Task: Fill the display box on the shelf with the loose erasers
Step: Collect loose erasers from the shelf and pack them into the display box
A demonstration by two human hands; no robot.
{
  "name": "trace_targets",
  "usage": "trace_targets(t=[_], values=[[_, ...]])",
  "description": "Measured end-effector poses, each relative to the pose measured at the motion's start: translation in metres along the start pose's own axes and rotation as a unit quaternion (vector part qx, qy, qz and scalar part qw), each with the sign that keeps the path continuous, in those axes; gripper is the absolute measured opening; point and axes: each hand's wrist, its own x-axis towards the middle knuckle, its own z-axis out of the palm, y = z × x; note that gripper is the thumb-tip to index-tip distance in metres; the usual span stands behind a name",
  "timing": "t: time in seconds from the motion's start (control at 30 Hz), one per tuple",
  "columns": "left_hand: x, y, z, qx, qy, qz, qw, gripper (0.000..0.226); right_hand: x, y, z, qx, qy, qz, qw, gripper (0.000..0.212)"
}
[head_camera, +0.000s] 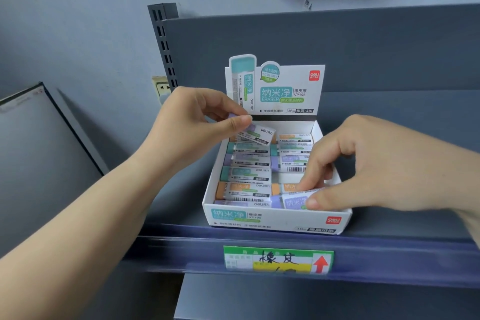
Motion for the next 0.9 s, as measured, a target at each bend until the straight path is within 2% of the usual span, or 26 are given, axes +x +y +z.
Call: trace_targets(t=[0.1,0.23,0.47,0.63,0.8,0.9], values=[[-0.001,-0.001,0.001,-0.006,-0.008,-0.004,1.0,0.012,0.001,0.0,0.001,-0.018,-0.01,0.01,1.0,0.003],[-0.004,0.0,0.003,0.021,-0.028,-0.002,0.999,0.007,0.002,-0.004,0.002,-0.05,-0.013,0.013,0.999,0.016],[-0.004,0.004,0.001,0.099,-0.077,0.014,0.992,0.004,0.003,-0.006,0.004,-0.059,-0.001,0.003,0.998,0.015],[-0.002,0.005,-0.004,0.178,-0.115,0.04,0.976,0.01,0.002,-0.009,0.007,-0.077,-0.013,-0.001,0.997,0.021],[-0.001,0.006,-0.004,0.234,-0.145,0.054,0.96,0.007,0.001,-0.008,0.008,-0.081,0.058,0.009,0.995,0.003],[-0.001,0.006,-0.005,0.257,-0.149,0.052,0.954,0.009,0.004,-0.007,0.013,-0.125,0.055,0.034,0.99,0.008]])
